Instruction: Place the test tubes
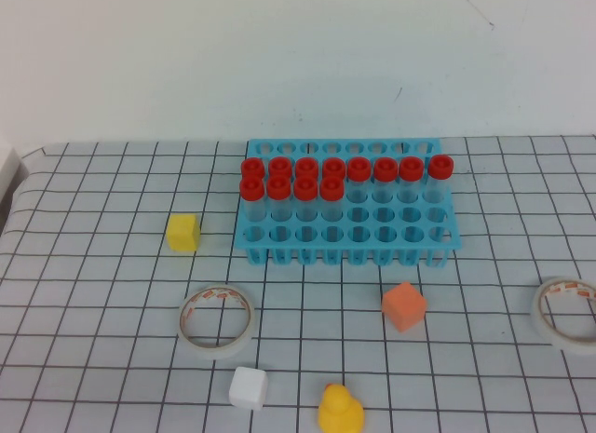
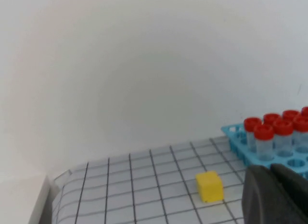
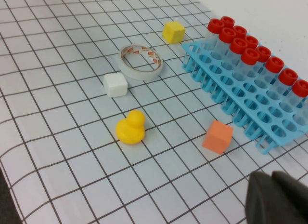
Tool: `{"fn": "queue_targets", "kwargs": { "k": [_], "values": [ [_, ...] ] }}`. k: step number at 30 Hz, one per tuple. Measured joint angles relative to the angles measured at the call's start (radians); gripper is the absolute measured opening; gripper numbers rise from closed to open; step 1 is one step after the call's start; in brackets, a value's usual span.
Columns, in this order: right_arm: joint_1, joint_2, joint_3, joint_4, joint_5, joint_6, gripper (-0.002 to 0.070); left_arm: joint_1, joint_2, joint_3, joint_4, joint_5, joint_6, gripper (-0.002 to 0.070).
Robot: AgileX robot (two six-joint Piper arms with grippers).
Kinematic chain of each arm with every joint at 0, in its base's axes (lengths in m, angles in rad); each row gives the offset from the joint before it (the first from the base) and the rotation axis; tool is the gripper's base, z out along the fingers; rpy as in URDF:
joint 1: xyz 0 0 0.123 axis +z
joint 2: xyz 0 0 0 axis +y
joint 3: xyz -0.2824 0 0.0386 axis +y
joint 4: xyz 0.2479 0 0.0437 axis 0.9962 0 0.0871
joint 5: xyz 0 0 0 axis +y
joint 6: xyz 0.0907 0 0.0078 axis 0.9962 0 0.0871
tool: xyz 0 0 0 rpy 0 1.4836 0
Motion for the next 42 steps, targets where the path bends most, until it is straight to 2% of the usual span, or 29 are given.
{"fn": "queue_targets", "kwargs": {
  "k": [4,12,16,38,42],
  "values": [
    [0.0,0.0,0.0,0.0,0.0,0.0,-0.0001,0.049,-0.071,0.092,-0.127,-0.019,0.084,0.0],
    [0.0,0.0,0.0,0.0,0.0,0.0,-0.0001,0.124,-0.115,0.092,-0.199,0.268,0.097,0.0],
    [0.0,0.0,0.0,0.0,0.0,0.0,-0.0001,0.127,-0.116,0.092,-0.204,0.375,0.097,0.0],
    [0.0,0.0,0.0,0.0,0.0,0.0,-0.0001,0.115,-0.118,0.091,-0.206,0.387,0.099,0.0],
    [-0.064,0.0,0.0,0.0,0.0,0.0,-0.0001,0.115,-0.118,0.091,-0.206,0.387,0.099,0.0]
  ]
}}
